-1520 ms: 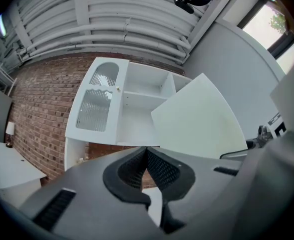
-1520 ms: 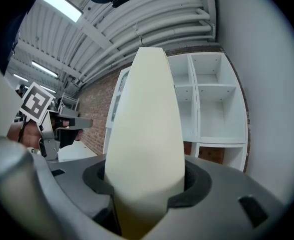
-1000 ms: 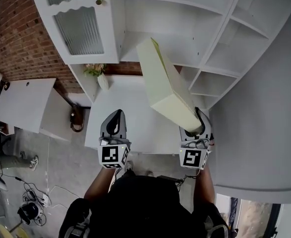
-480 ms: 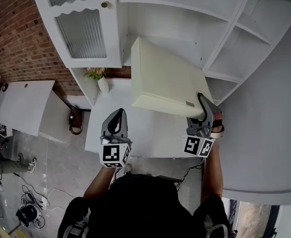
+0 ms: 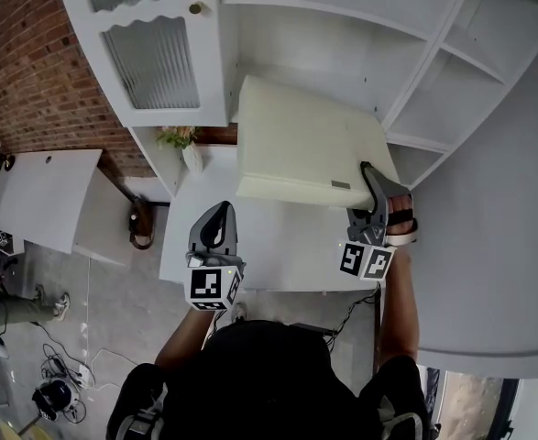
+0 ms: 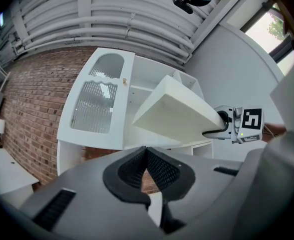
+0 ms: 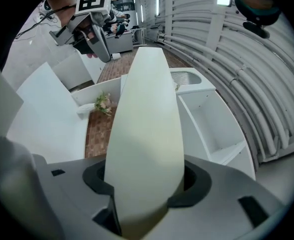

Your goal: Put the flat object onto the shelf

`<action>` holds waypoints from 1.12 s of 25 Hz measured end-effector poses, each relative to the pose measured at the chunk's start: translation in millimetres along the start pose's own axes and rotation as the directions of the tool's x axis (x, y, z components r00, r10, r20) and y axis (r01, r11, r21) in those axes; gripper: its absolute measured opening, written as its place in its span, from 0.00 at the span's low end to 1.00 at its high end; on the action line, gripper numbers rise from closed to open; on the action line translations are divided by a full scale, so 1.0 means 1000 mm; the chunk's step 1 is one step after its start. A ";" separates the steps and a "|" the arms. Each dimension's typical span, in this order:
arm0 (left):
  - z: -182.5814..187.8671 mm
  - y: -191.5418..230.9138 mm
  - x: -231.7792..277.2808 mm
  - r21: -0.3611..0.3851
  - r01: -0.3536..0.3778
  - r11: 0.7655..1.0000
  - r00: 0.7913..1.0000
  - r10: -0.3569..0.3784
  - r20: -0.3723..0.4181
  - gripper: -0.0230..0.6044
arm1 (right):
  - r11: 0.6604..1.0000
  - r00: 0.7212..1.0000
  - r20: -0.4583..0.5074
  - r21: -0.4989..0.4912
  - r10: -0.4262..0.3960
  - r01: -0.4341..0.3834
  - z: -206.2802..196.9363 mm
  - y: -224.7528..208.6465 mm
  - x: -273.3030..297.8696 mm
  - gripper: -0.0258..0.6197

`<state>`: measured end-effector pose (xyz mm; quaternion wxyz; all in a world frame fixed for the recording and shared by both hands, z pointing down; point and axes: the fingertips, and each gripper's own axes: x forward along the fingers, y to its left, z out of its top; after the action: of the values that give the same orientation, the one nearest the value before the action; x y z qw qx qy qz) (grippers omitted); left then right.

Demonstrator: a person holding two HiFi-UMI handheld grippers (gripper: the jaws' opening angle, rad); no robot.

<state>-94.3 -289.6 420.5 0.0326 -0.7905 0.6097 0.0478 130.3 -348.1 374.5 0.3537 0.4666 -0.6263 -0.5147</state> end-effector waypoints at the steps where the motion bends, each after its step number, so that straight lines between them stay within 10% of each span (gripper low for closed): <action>1: 0.000 0.000 0.000 -0.002 0.002 1.000 1.000 -0.002 -0.001 0.05 | 1.000 1.000 -0.001 -0.007 -0.004 0.004 0.001 -0.001 0.001 0.47; 28: -0.005 0.012 0.007 -0.016 -0.020 1.000 1.000 0.019 -0.013 0.05 | 0.968 0.988 -0.129 -0.225 0.087 -0.114 -0.034 0.032 0.104 0.47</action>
<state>-104.3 -299.6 424.4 0.0219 -0.7850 0.6172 0.0482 122.4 -456.1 409.4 0.4676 0.4193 -0.5631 -0.5371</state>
